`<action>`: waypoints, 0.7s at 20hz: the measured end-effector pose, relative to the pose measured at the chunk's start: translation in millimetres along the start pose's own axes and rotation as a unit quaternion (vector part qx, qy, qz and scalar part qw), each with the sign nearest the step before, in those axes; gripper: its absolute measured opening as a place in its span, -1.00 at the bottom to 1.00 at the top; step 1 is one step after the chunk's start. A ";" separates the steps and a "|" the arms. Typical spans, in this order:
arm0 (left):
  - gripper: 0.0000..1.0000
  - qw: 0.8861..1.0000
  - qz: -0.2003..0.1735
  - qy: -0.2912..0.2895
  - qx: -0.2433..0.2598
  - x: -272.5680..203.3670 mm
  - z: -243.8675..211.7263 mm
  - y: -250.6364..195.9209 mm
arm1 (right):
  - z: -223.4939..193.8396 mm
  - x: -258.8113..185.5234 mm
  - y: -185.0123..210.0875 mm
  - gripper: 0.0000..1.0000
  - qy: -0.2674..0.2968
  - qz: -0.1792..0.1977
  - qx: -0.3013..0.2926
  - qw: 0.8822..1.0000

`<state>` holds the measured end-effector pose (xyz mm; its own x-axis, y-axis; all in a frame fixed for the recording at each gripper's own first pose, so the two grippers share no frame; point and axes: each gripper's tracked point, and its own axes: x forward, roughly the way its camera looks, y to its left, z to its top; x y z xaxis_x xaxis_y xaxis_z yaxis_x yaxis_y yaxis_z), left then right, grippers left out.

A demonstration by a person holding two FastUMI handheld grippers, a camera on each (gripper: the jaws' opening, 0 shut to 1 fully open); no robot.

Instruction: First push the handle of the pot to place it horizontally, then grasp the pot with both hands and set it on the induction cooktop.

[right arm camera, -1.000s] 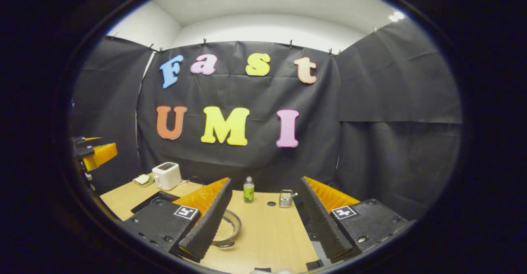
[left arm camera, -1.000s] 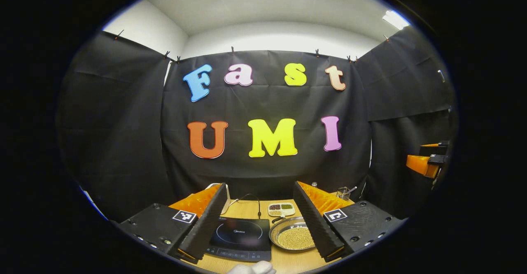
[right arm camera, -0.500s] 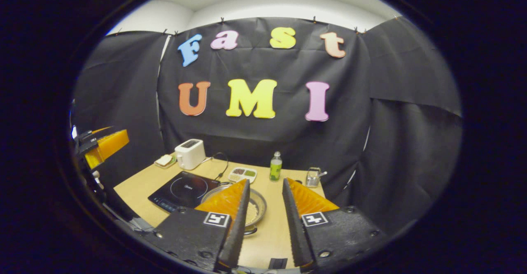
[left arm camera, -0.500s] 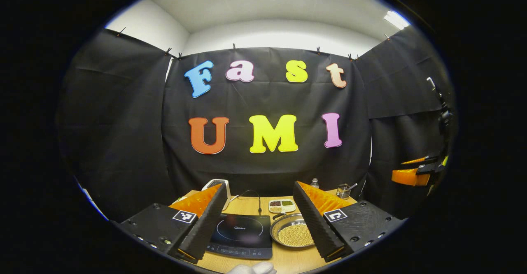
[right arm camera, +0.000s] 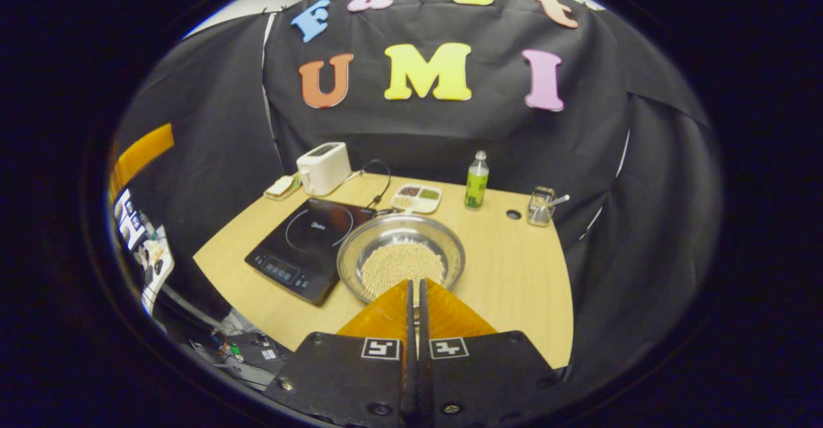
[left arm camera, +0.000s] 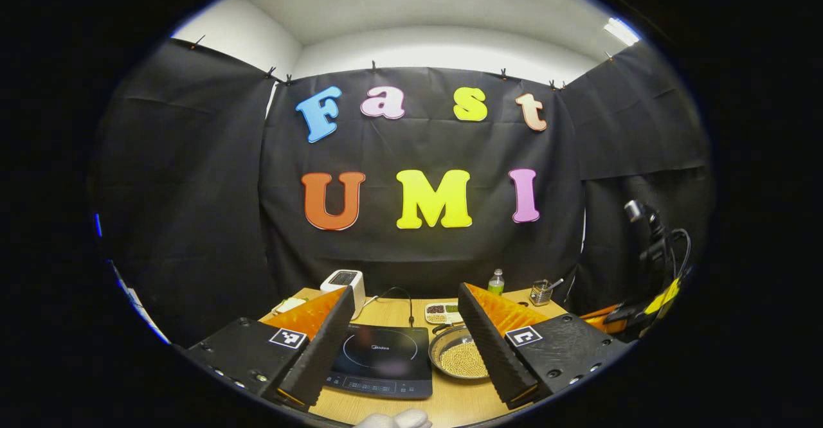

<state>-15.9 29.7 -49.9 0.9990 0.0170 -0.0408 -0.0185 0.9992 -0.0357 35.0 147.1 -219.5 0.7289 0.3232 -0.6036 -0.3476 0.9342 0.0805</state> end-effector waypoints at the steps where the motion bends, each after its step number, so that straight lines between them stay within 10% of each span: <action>1: 0.92 1.000 0.000 0.003 -0.001 -1.0 -2.5 1.4 | -15.8 11.6 1.5 -0.93 0.022 0.004 0.002 1.000; 14: 0.93 0.999 0.053 0.010 -0.007 -5.6 -3.1 27.9 | -107.5 106.9 33.1 -0.92 0.168 0.045 -0.030 0.984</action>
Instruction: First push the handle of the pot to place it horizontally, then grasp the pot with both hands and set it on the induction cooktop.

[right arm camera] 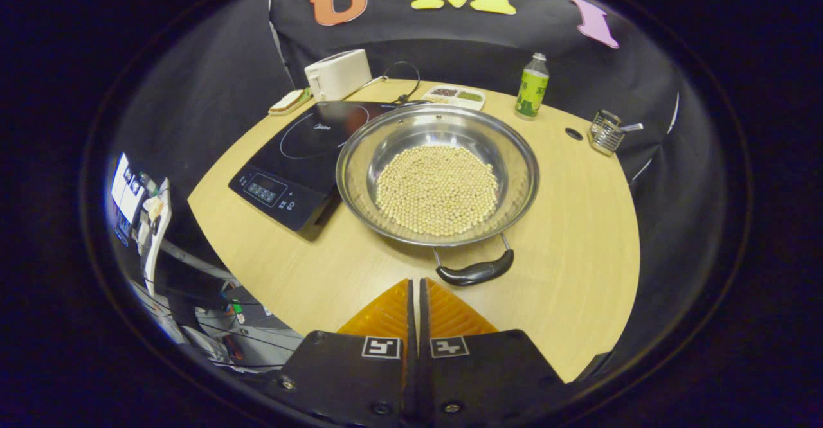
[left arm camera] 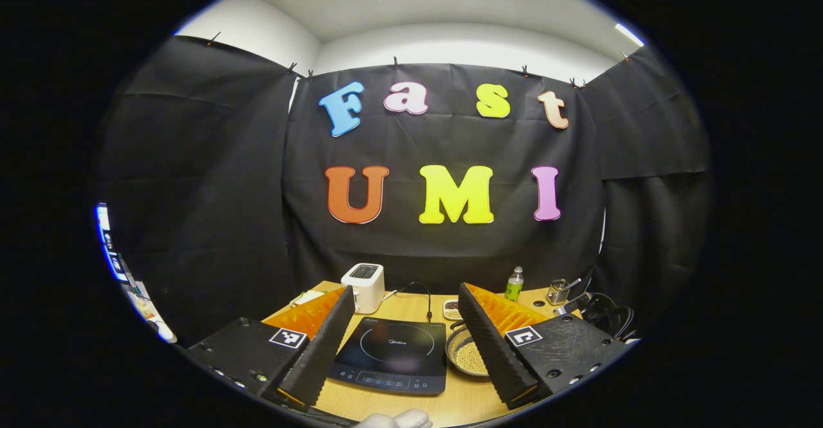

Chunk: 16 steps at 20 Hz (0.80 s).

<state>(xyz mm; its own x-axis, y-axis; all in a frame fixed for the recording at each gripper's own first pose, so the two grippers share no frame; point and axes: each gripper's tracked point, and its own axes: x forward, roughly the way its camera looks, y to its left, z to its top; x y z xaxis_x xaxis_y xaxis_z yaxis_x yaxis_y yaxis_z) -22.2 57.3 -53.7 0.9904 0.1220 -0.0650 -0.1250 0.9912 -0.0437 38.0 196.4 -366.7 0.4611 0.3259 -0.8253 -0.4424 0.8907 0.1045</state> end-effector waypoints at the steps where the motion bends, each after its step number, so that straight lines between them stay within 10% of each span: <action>1: 0.92 1.000 0.005 0.001 0.001 0.1 -0.6 2.5 | -0.4 6.8 0.3 -0.98 0.005 -0.002 -0.002 1.000; 16: 0.93 0.999 0.028 0.018 -0.005 0.7 -6.9 16.0 | 0.3 48.6 -2.8 -0.99 0.038 0.012 0.022 0.999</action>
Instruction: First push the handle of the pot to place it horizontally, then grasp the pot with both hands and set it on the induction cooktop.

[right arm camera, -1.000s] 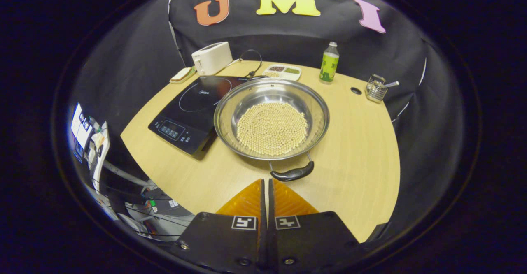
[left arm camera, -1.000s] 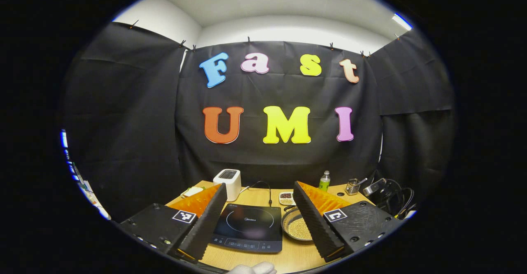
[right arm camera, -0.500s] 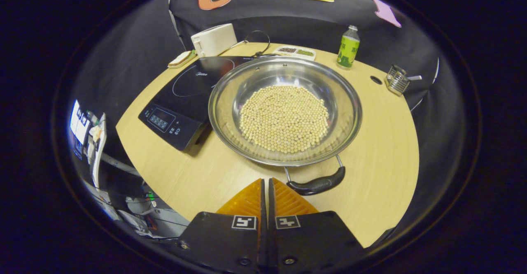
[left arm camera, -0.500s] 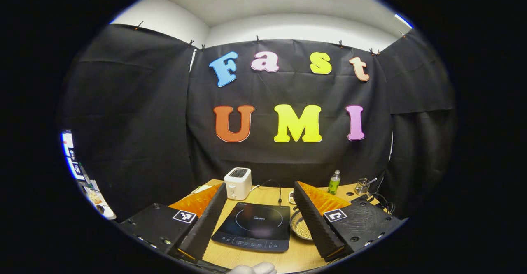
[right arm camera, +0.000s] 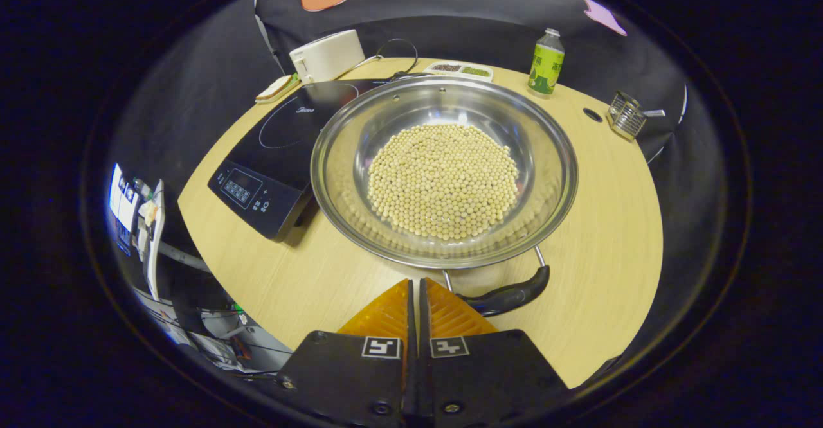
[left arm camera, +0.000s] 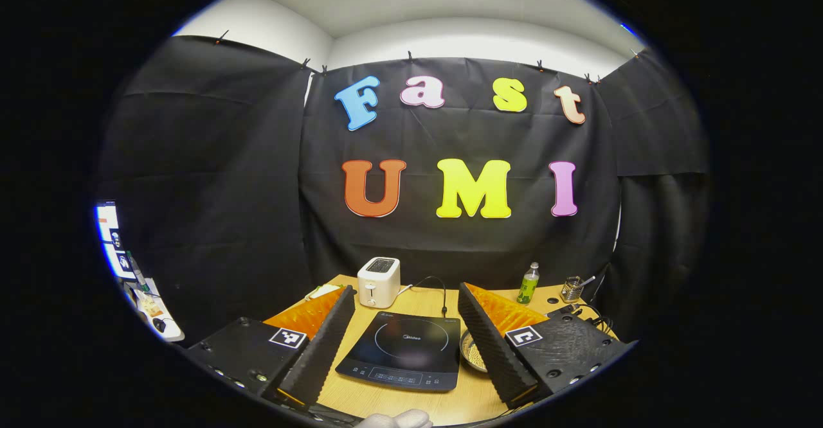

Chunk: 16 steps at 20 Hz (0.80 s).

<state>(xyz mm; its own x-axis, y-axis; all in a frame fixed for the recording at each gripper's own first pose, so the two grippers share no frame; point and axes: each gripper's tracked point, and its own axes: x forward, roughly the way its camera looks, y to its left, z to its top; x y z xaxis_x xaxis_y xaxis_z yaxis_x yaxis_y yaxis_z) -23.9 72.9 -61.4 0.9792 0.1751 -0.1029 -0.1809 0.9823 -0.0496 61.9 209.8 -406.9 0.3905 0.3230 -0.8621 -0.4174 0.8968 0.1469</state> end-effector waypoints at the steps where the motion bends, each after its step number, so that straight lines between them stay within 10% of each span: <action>1: 0.93 1.000 -0.003 0.000 -0.001 1.0 0.7 -1.2 | -2.1 -0.6 -1.2 -0.98 0.000 0.002 0.003 1.000; 16: 0.92 1.000 -0.018 0.010 -0.013 9.3 -5.3 -15.7 | -3.4 -10.7 -62.7 -0.92 -0.009 -0.025 0.062 0.998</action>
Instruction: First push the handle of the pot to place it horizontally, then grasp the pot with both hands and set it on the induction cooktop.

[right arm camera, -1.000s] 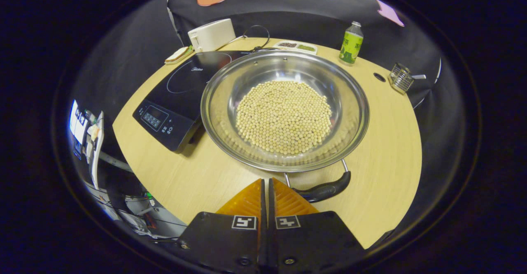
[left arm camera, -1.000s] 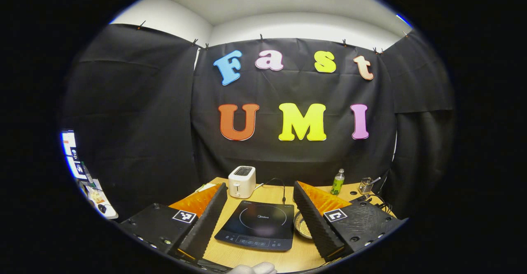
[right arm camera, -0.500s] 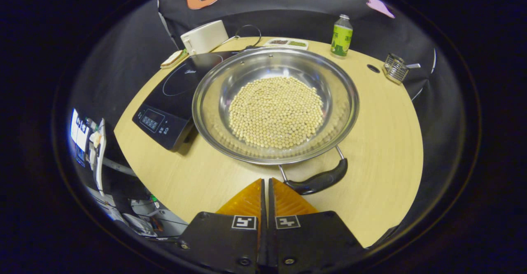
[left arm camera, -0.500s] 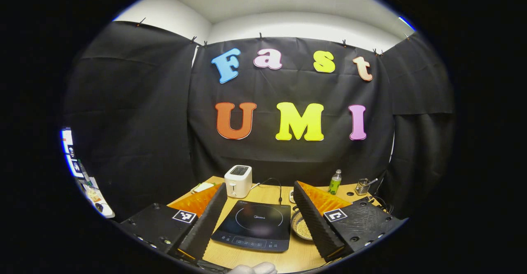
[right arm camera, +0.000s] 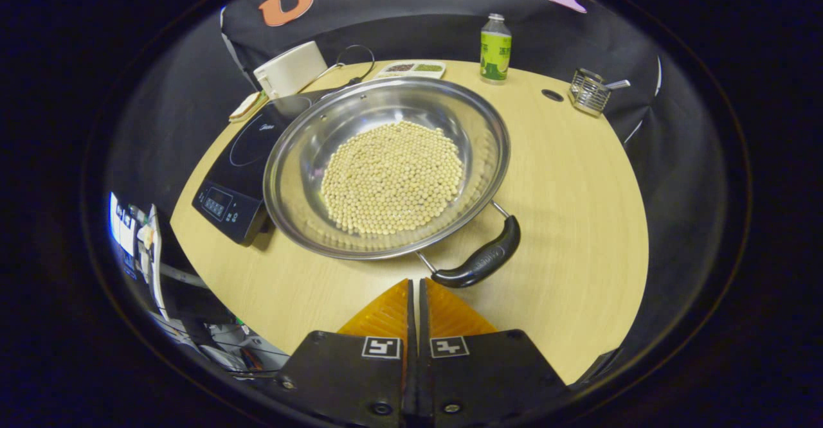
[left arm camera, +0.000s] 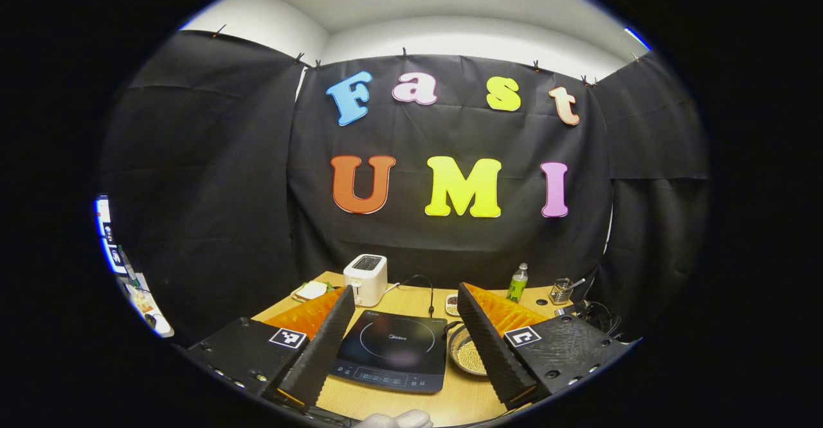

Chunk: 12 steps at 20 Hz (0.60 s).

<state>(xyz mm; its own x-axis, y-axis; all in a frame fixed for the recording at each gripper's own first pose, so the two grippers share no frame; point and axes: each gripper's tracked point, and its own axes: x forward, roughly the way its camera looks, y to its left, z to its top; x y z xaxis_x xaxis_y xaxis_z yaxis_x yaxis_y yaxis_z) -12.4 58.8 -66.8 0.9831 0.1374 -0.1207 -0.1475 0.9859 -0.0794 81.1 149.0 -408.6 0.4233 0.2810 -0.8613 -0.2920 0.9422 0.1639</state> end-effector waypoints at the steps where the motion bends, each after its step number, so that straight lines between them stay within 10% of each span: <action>1: 0.92 1.000 0.002 -0.001 0.000 0.2 0.4 0.3 | 1.8 -0.2 -2.2 -0.92 0.001 0.003 0.005 1.000; 12: 0.93 1.000 0.020 0.009 0.008 4.2 -6.8 -9.4 | 17.0 -1.3 -44.7 -0.93 -0.003 0.002 0.062 0.998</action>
<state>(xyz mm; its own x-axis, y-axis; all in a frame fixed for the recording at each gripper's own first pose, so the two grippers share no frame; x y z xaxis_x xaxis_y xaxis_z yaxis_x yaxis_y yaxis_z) -7.7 49.4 -73.3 0.9746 0.1746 -0.1405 -0.1842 0.9811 -0.0589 108.1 109.6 -406.6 0.4271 0.2846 -0.8582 -0.1848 0.9566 0.2253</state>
